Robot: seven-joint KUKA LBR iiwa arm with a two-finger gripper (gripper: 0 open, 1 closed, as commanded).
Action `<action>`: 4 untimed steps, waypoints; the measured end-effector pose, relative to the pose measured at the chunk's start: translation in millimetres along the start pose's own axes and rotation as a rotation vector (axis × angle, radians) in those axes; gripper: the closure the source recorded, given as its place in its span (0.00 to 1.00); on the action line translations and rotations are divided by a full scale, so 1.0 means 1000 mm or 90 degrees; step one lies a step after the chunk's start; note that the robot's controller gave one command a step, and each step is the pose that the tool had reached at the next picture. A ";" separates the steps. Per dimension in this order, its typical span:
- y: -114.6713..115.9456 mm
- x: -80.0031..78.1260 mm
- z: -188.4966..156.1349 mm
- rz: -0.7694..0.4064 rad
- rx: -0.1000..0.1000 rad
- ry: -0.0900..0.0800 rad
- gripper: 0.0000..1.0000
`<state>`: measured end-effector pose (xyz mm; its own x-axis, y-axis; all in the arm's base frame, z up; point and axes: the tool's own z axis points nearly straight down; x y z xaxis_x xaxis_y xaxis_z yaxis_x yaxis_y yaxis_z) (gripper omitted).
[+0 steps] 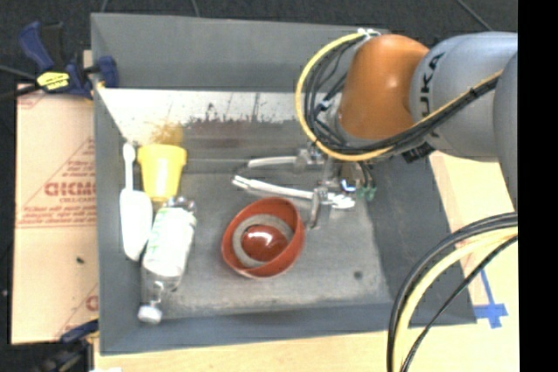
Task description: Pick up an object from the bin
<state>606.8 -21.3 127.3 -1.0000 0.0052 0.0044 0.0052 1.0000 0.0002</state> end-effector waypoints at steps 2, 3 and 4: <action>0.022 -0.044 0.055 -0.021 0.001 -0.009 0.00; 0.027 -0.045 0.055 0.014 0.001 -0.010 0.00; 0.022 -0.046 0.053 -0.017 0.001 -0.012 0.00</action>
Offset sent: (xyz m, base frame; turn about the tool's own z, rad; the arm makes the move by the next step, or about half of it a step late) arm 0.0420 0.0235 -0.0573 -0.0328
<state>652.5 0.1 74.3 -0.9997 -0.0218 -0.0138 -0.0218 0.9998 -0.0011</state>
